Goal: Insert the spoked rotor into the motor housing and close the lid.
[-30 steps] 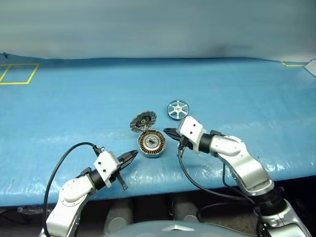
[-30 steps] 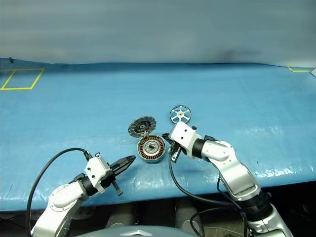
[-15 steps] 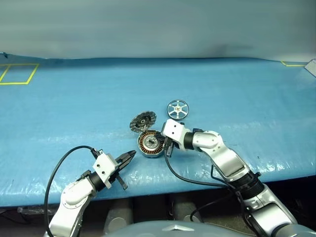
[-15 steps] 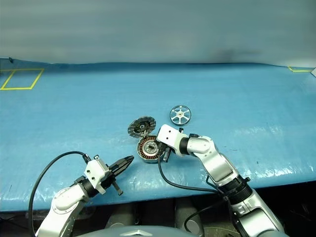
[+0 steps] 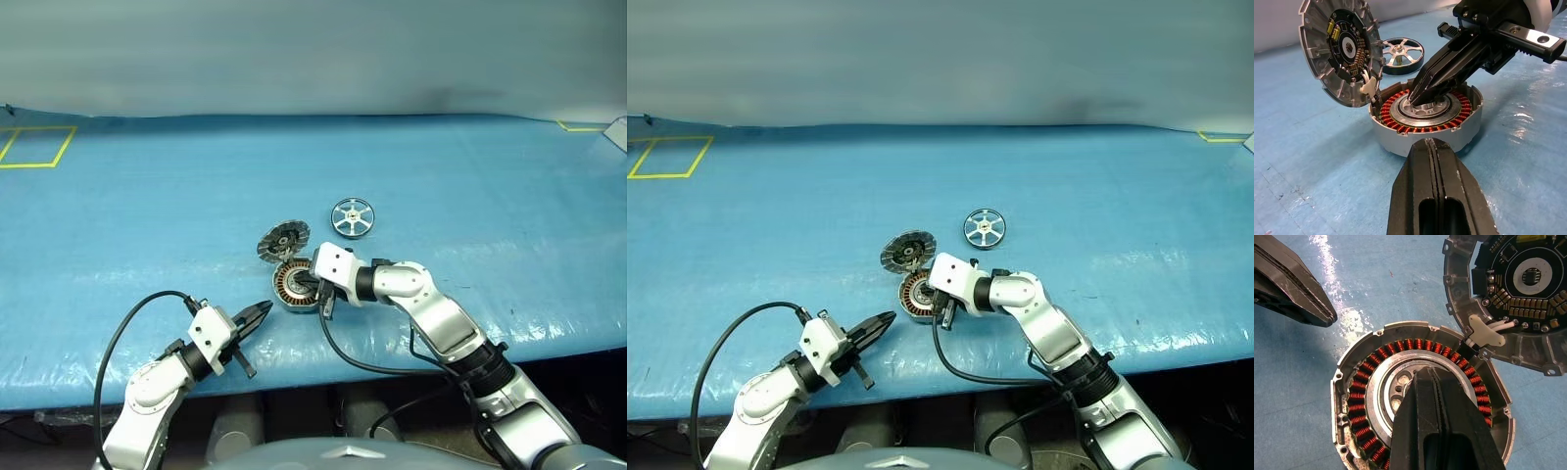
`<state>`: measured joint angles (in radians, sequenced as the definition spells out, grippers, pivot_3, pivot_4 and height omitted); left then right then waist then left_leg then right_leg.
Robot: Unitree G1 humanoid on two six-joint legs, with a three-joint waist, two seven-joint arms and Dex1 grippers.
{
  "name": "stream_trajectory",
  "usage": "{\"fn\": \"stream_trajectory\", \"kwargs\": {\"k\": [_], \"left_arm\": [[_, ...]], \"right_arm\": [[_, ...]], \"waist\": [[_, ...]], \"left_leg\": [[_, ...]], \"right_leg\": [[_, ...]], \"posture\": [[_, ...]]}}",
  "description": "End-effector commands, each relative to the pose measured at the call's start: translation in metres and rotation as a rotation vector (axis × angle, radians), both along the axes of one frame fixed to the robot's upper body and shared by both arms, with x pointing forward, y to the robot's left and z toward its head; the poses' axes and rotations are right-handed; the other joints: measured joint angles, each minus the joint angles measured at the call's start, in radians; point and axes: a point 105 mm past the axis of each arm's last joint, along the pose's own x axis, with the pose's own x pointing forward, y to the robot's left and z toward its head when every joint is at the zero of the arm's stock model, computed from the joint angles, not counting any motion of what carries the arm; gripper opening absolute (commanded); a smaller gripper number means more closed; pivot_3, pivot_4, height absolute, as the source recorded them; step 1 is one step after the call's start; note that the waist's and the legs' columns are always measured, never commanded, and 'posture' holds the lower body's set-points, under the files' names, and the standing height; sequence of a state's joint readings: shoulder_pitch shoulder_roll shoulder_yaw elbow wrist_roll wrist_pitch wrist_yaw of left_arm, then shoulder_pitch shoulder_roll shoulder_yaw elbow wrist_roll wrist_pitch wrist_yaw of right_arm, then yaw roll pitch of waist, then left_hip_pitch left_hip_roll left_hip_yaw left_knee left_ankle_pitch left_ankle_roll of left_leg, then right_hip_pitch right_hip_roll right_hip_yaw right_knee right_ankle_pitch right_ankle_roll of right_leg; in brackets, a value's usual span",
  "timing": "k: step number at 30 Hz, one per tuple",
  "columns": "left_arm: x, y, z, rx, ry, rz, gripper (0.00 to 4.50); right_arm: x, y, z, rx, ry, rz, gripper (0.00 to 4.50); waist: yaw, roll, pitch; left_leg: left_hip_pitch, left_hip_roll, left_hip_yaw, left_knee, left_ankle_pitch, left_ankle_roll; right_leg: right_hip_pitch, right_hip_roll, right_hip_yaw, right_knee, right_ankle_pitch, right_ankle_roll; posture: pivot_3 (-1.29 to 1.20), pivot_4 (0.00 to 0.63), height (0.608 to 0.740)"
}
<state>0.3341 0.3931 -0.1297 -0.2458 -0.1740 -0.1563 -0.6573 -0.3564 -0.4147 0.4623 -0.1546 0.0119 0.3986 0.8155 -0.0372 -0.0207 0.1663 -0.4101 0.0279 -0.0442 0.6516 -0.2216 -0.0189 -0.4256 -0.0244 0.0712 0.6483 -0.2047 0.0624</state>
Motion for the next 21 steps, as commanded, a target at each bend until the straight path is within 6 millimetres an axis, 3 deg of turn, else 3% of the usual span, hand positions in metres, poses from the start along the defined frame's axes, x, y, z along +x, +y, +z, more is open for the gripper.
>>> {"fn": "stream_trajectory", "kwargs": {"k": [1,12,21], "left_arm": [[0.000,-0.006,0.005,-0.025,-0.017,-0.016,0.00],[0.000,-0.008,0.004,-0.030,-0.004,-0.016,0.00],[0.000,-0.009,0.003,-0.034,0.006,-0.025,0.00]], "right_arm": [[-0.010,0.008,0.006,0.026,0.001,0.060,0.01],[-0.015,0.006,-0.001,0.029,0.047,0.057,0.01],[-0.017,0.006,0.028,0.093,-0.009,0.077,0.01]], "waist": [[0.000,0.000,0.000],[0.000,0.000,0.000],[0.000,0.000,0.000]], "left_leg": [[0.000,0.000,0.000,0.000,0.000,0.000],[0.000,0.000,0.000,0.000,0.000,0.000],[0.000,0.000,0.000,-0.001,0.000,0.000]], "right_leg": [[0.000,0.000,0.000,0.000,0.000,0.000],[0.000,0.000,0.000,0.000,0.000,0.000],[-0.001,0.000,0.000,0.000,0.000,0.000]], "posture": [[0.00,0.150,0.740],[0.00,0.150,0.740],[0.00,0.150,0.740]]}}
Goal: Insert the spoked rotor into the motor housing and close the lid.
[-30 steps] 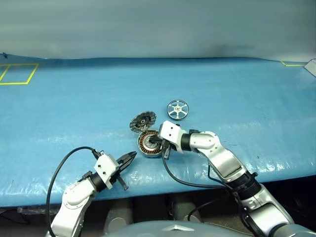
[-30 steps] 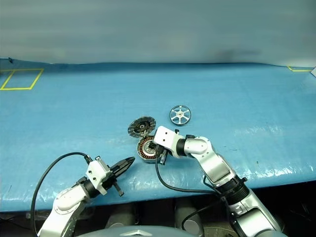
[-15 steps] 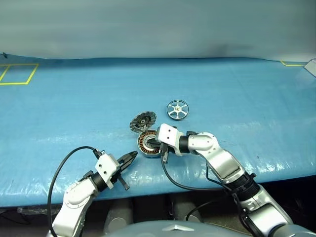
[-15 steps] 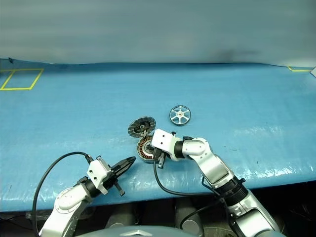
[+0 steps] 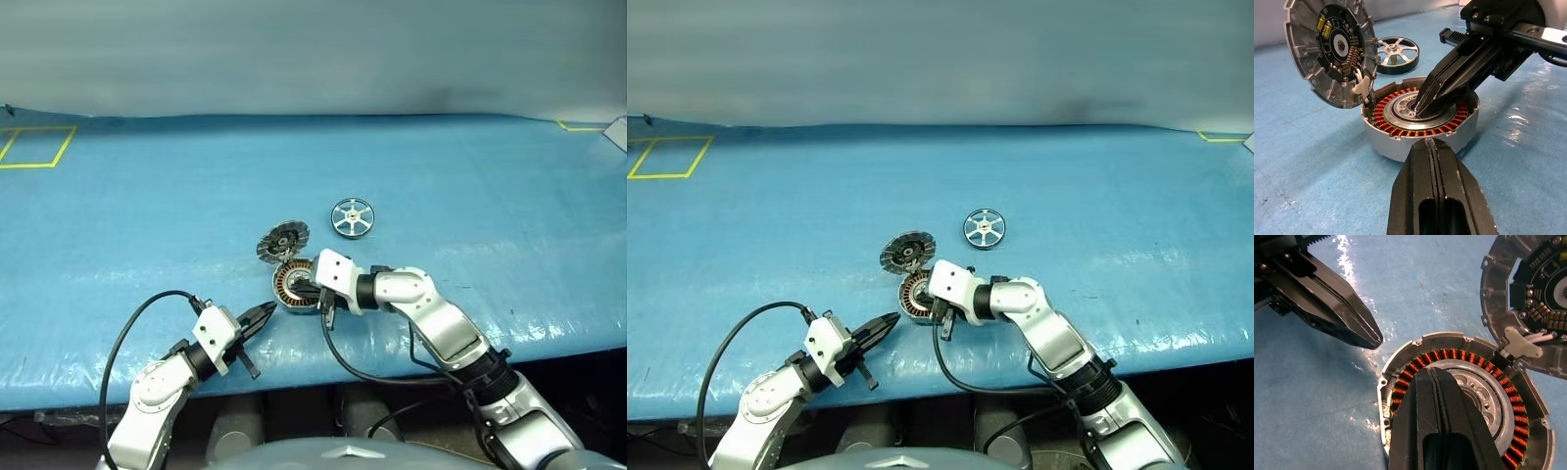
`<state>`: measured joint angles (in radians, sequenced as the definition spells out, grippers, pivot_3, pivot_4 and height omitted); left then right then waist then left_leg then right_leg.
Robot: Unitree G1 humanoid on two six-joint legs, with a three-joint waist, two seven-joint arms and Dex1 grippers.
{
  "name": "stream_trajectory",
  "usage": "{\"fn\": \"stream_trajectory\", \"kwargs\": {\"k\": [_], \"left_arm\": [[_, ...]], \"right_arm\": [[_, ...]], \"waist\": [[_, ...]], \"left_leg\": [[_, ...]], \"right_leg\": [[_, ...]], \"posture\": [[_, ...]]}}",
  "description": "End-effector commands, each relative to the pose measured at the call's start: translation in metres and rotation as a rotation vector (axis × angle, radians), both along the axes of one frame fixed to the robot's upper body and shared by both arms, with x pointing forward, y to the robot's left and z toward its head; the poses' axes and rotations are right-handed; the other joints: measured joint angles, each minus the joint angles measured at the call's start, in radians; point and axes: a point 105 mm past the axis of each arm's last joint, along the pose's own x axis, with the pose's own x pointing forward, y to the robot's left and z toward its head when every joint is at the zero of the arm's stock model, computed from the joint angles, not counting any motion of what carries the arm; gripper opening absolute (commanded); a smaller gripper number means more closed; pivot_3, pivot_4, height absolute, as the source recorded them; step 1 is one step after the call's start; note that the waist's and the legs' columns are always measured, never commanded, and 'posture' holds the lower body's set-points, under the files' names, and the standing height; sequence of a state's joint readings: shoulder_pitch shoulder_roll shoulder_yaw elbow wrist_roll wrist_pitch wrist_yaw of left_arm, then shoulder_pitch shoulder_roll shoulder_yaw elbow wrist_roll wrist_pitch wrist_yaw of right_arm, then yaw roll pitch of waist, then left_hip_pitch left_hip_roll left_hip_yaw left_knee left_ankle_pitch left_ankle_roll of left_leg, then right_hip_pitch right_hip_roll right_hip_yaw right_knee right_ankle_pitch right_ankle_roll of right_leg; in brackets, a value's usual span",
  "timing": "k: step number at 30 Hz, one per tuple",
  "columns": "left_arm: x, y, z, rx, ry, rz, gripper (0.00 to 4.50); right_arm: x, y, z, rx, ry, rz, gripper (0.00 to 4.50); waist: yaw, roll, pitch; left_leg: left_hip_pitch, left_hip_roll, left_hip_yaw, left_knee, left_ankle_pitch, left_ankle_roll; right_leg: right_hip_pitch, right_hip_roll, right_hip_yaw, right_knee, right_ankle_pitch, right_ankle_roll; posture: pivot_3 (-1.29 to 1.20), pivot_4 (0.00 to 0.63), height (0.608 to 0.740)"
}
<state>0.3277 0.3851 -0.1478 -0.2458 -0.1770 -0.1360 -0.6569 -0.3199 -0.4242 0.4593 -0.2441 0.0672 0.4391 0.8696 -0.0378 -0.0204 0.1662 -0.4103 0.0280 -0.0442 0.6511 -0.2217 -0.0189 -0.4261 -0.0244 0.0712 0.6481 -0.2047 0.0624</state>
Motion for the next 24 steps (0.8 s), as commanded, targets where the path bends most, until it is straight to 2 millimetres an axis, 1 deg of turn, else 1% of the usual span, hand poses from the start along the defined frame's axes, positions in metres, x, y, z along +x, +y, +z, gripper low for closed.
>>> {"fn": "stream_trajectory", "kwargs": {"k": [1,4,6,9,10,12,14,16,18,20,22,24], "left_arm": [[0.000,-0.004,0.005,-0.022,-0.014,-0.015,0.00],[0.000,-0.005,0.006,-0.024,-0.014,-0.020,0.00],[0.000,-0.006,0.006,-0.024,-0.014,-0.020,0.00],[0.000,-0.006,0.006,-0.017,-0.009,-0.030,0.00],[0.000,-0.007,0.006,-0.016,-0.008,-0.032,0.00],[0.000,-0.007,0.006,-0.015,-0.008,-0.038,0.00],[0.000,-0.008,0.006,-0.018,-0.007,-0.044,0.00],[0.001,-0.010,0.006,-0.024,-0.005,-0.051,0.00],[0.001,-0.011,0.005,-0.027,-0.004,-0.054,0.00],[0.001,-0.012,0.005,-0.031,-0.003,-0.053,0.00],[0.001,-0.013,0.005,-0.034,-0.004,-0.049,0.00],[0.002,-0.013,0.005,-0.033,-0.005,-0.042,0.00]], "right_arm": [[0.003,0.000,0.025,0.054,-0.071,-0.004,0.01],[0.011,-0.007,0.037,0.070,-0.108,-0.055,0.01],[0.013,-0.011,0.039,0.070,-0.110,-0.078,0.01],[0.011,-0.026,0.040,0.030,-0.136,-0.108,0.01],[0.008,-0.032,0.038,-0.008,-0.132,-0.093,0.01],[0.000,-0.049,0.030,-0.150,-0.083,-0.025,0.01],[0.004,-0.064,0.028,-0.265,-0.103,-0.029,0.01],[0.017,-0.082,0.030,-0.399,-0.156,-0.040,0.01],[0.026,-0.092,0.034,-0.479,-0.195,-0.042,0.01],[0.045,-0.095,0.042,-0.472,-0.230,-0.122,0.01],[0.065,-0.097,0.050,-0.417,-0.240,-0.228,0.01],[0.081,-0.101,0.053,-0.378,-0.233,-0.323,0.01]], "waist": [[0.000,0.000,0.000],[0.001,0.000,0.000],[0.001,0.000,0.000],[0.003,0.000,0.000],[0.003,0.000,0.000],[0.003,0.001,0.000],[0.003,0.001,0.000],[-0.003,0.001,0.001],[-0.005,0.001,0.001],[-0.006,0.001,0.001],[-0.006,0.001,0.001],[-0.005,0.001,0.001]], "left_leg": [[0.000,0.000,0.000,0.000,0.000,0.000],[0.000,0.000,0.000,0.000,0.000,0.000],[0.000,0.000,0.000,0.000,0.000,0.000],[-0.001,0.000,0.000,0.000,0.000,0.000],[-0.001,0.000,0.000,0.000,0.000,0.000],[-0.001,0.000,0.000,0.000,0.000,0.000],[-0.001,-0.001,0.000,0.000,0.000,0.000],[-0.001,0.000,0.001,0.000,0.000,0.000],[0.000,0.000,0.002,0.000,0.000,0.000],[0.000,0.001,0.002,0.000,0.000,0.000],[0.000,0.001,0.002,0.000,0.000,0.000],[-0.001,0.000,0.002,-0.001,0.000,0.000]], "right_leg": [[0.000,0.000,0.000,0.000,0.000,0.000],[0.000,0.000,0.000,0.000,0.000,0.000],[0.000,0.000,0.000,0.000,0.000,0.000],[0.000,0.000,0.000,0.000,0.000,0.000],[-0.001,0.000,0.000,0.000,0.000,0.000],[-0.001,-0.001,0.000,-0.001,0.000,0.000],[0.000,-0.001,0.000,-0.002,0.000,0.000],[0.000,-0.001,0.000,-0.002,0.000,0.000],[-0.001,0.000,0.000,-0.001,0.000,0.000],[-0.001,0.000,0.000,-0.001,0.000,0.000],[-0.001,0.000,0.000,-0.001,0.000,0.000],[-0.001,0.000,0.000,-0.002,0.000,0.000]], "posture": [[0.00,0.150,0.740],[0.00,0.150,0.740],[0.00,0.150,0.740],[0.00,0.150,0.740],[0.00,0.150,0.740],[0.00,0.150,0.740],[0.00,0.150,0.740],[0.00,0.150,0.740],[0.00,0.150,0.740],[0.00,0.150,0.740],[0.00,0.150,0.740],[0.00,0.150,0.740]]}}
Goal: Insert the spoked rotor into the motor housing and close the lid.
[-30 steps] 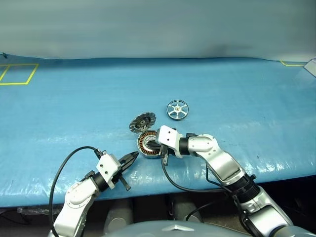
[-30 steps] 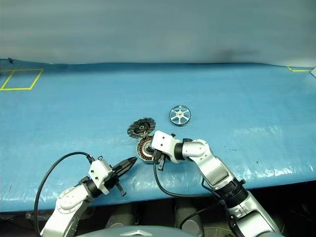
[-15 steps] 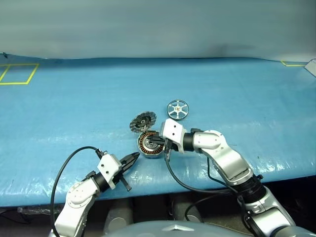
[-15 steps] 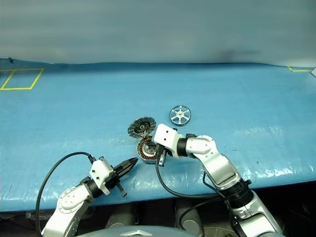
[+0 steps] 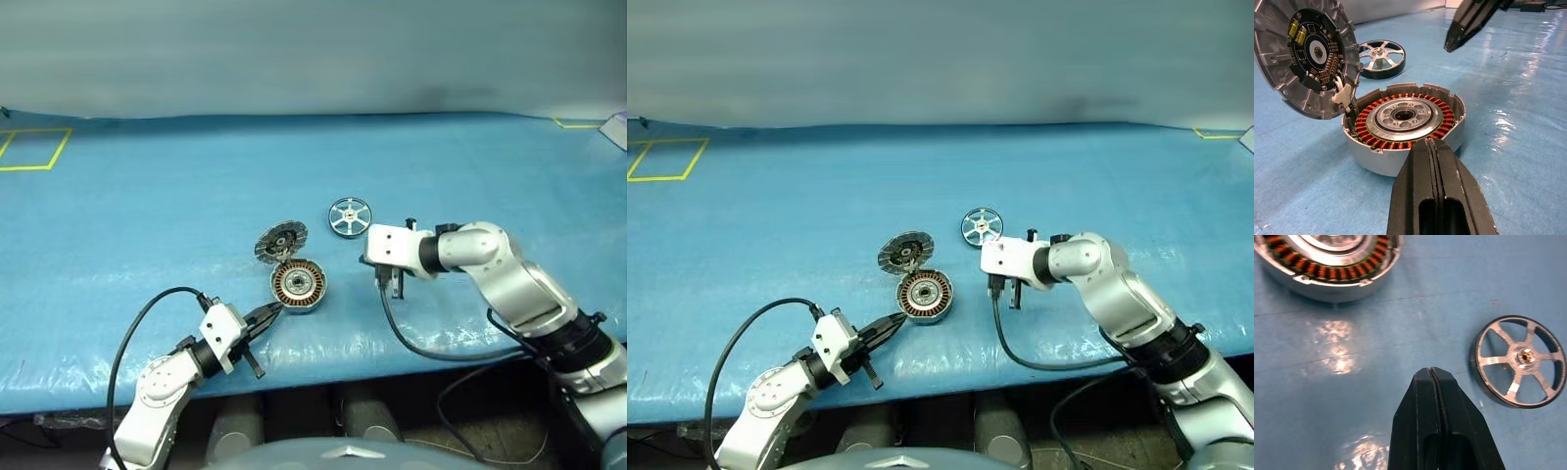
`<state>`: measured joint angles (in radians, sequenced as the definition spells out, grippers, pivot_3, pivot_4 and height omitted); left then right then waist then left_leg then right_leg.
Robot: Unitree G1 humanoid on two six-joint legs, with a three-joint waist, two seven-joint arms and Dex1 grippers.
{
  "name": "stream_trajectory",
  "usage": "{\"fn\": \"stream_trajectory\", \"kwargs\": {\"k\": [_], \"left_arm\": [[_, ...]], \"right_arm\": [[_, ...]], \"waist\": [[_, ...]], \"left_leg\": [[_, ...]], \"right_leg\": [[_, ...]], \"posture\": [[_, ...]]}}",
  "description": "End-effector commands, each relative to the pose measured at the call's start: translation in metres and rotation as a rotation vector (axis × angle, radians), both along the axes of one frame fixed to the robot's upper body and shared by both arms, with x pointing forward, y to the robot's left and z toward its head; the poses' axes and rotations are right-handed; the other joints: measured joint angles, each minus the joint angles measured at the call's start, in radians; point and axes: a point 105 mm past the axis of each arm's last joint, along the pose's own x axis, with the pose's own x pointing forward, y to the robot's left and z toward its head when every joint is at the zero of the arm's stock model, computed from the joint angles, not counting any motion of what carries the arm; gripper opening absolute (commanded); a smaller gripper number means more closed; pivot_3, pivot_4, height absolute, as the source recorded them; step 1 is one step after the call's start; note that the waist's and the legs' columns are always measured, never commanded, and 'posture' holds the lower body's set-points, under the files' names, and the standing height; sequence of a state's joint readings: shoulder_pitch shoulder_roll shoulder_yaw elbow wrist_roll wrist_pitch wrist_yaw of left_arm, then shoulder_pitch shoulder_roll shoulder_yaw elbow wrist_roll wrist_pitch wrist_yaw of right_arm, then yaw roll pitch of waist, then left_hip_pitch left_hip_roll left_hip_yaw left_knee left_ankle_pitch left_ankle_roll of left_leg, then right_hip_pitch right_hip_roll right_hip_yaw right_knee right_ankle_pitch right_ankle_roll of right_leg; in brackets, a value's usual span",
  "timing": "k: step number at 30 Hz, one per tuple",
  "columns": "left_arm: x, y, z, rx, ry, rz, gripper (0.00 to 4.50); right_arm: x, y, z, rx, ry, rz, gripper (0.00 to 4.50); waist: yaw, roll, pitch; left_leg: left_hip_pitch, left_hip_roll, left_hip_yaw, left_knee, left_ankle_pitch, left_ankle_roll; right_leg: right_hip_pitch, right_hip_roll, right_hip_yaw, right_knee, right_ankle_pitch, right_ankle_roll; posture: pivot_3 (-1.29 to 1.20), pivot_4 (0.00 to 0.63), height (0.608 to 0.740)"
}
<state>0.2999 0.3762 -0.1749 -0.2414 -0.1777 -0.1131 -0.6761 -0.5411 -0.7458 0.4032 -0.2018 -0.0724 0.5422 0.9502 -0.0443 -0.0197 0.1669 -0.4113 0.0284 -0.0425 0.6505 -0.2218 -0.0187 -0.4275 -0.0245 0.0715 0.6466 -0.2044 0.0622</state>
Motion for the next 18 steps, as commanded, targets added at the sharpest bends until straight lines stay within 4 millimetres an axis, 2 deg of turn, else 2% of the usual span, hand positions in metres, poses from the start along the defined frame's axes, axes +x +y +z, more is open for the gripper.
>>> {"fn": "stream_trajectory", "kwargs": {"k": [1,5,12,18], "left_arm": [[0.000,-0.003,0.004,-0.019,-0.016,0.006,0.00],[0.000,-0.003,0.004,-0.013,-0.015,0.014,0.00],[0.001,-0.003,0.003,-0.011,-0.012,0.015,0.00],[0.001,-0.004,0.004,-0.010,-0.011,0.014,0.00]], "right_arm": [[0.029,-0.011,0.013,0.058,-0.078,-0.159,0.01],[0.044,-0.017,0.006,0.043,-0.089,-0.247,0.01],[0.057,-0.020,0.000,0.049,-0.082,-0.324,0.01],[0.067,-0.019,0.007,0.073,-0.140,-0.360,0.01]], "waist": [[0.003,0.000,0.000],[0.011,0.000,0.000],[0.006,0.000,0.000],[0.006,0.000,0.000]], "left_leg": [[0.000,0.000,0.000,0.000,0.000,0.000],[-0.002,-0.001,-0.001,-0.001,0.000,0.001],[-0.001,-0.001,0.000,-0.001,0.000,0.001],[-0.001,-0.001,0.000,-0.001,0.000,0.001]], "right_leg": [[0.000,0.000,0.000,0.000,0.000,0.000],[0.000,0.000,0.000,-0.002,0.001,0.000],[0.000,0.000,0.000,-0.001,0.001,0.000],[0.000,0.000,0.000,-0.001,0.001,0.000]], "posture": [[0.00,0.150,0.740],[0.00,0.150,0.740],[0.00,0.150,0.740],[0.00,0.150,0.740]]}}
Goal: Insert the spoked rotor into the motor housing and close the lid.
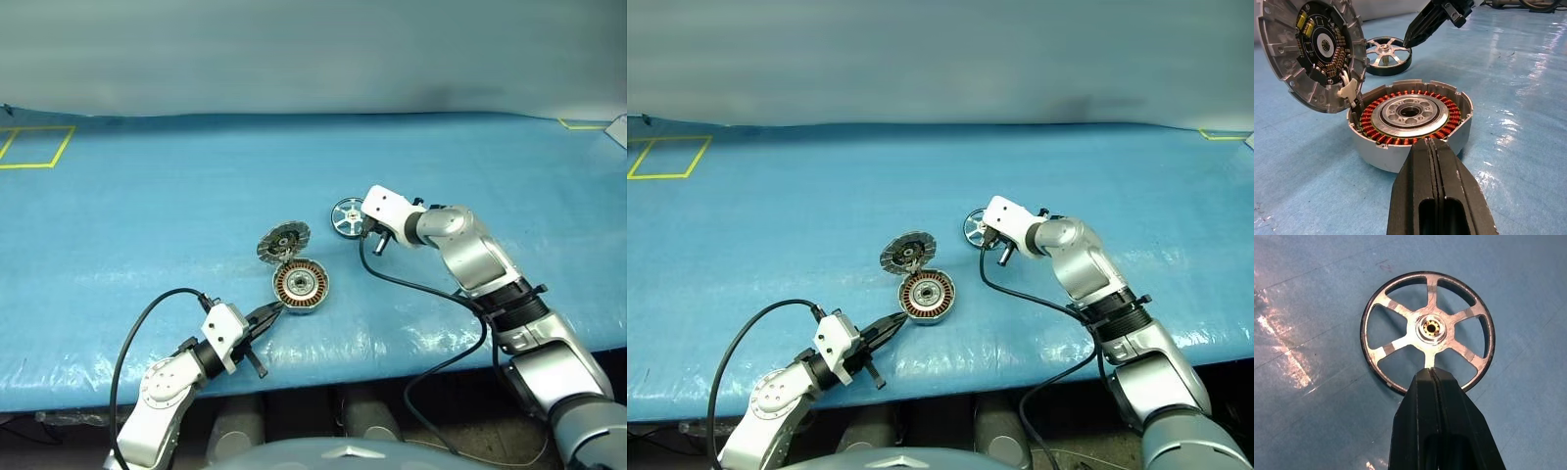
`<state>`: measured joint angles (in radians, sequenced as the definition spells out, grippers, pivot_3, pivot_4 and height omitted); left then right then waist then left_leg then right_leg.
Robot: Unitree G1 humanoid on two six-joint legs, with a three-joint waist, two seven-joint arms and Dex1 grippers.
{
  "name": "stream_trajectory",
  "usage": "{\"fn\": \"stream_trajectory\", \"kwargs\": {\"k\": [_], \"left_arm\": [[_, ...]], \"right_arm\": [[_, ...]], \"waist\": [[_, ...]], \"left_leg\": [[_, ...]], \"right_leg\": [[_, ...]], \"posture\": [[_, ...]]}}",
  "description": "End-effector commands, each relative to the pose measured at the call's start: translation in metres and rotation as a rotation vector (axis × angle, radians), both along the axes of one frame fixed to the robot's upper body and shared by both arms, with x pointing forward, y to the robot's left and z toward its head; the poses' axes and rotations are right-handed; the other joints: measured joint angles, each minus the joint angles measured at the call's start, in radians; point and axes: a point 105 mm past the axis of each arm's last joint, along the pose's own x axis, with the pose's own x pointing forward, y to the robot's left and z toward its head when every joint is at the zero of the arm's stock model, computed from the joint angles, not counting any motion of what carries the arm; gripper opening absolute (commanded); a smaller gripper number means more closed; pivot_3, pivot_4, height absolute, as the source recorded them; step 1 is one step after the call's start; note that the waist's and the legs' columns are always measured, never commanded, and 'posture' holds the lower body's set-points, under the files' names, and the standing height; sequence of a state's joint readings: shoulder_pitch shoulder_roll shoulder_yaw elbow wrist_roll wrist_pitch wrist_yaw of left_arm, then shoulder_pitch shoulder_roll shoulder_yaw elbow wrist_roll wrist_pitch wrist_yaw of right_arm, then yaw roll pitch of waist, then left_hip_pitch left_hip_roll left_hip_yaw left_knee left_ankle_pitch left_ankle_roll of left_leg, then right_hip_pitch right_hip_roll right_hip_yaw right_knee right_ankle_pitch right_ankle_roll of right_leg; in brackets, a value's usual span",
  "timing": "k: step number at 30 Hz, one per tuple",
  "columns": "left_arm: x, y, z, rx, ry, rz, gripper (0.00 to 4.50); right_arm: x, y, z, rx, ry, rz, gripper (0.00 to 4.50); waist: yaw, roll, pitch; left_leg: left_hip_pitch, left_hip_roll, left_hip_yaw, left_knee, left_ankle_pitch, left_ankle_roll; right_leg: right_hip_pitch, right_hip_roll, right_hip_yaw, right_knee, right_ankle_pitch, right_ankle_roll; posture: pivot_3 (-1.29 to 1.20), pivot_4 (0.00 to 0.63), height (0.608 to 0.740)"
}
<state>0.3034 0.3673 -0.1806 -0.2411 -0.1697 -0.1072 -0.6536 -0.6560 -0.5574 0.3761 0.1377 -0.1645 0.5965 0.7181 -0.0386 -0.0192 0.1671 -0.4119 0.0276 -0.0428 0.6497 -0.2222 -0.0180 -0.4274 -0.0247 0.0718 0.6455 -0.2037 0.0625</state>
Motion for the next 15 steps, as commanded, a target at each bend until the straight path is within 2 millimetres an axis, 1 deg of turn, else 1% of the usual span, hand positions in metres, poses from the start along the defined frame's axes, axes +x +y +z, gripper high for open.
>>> {"fn": "stream_trajectory", "kwargs": {"k": [1,6,9,11,13,15], "left_arm": [[0.0003,-0.0029,0.0056,-0.007,-0.018,-0.007,0.00],[0.0010,-0.0038,0.0067,-0.005,-0.022,-0.005,0.00],[0.0012,-0.0043,0.0076,-0.007,-0.023,-0.003,0.00],[0.0014,-0.0047,0.0079,-0.008,-0.021,-0.002,0.00],[0.0016,-0.0048,0.0081,-0.007,-0.021,0.000,0.00],[0.0018,-0.0051,0.0085,-0.008,-0.020,-0.001,0.00]], "right_arm": [[0.0104,-0.0022,0.0230,0.013,-0.087,-0.023,0.01],[0.0115,0.0014,0.0246,0.034,-0.061,-0.012,0.01],[0.0122,0.0006,0.0261,0.025,-0.071,-0.013,0.63],[0.0146,-0.0004,0.0302,0.013,-0.106,-0.023,1.28],[0.0134,0.0014,0.0307,0.007,-0.094,-0.005,1.91],[0.0122,0.0043,0.0321,0.011,-0.084,0.009,1.91]], "waist": [[0.001,0.000,0.000],[0.000,0.000,0.000],[0.001,0.000,0.000],[0.000,0.000,0.000],[0.000,0.000,0.000],[0.000,0.000,0.000]], "left_leg": [[0.000,0.000,0.000,0.000,0.000,0.000],[0.000,0.000,0.000,0.000,0.000,0.000],[0.000,0.000,0.000,0.000,0.000,0.000],[0.000,0.000,0.000,0.000,0.000,0.000],[0.000,0.000,0.000,0.000,0.000,0.000],[0.000,0.000,0.000,0.000,0.000,0.000]], "right_leg": [[0.000,0.000,0.000,0.000,0.000,0.000],[0.000,0.000,0.000,0.000,0.000,0.000],[0.000,0.000,0.000,0.000,0.000,0.000],[0.000,0.000,0.000,0.000,0.000,0.000],[0.000,0.000,0.000,0.000,0.000,0.000],[0.000,0.000,0.000,0.000,0.000,0.000]], "posture": [[0.00,0.150,0.740],[0.00,0.150,0.740],[0.00,0.150,0.740],[0.00,0.150,0.740],[0.00,0.150,0.740],[0.00,0.150,0.740]]}}
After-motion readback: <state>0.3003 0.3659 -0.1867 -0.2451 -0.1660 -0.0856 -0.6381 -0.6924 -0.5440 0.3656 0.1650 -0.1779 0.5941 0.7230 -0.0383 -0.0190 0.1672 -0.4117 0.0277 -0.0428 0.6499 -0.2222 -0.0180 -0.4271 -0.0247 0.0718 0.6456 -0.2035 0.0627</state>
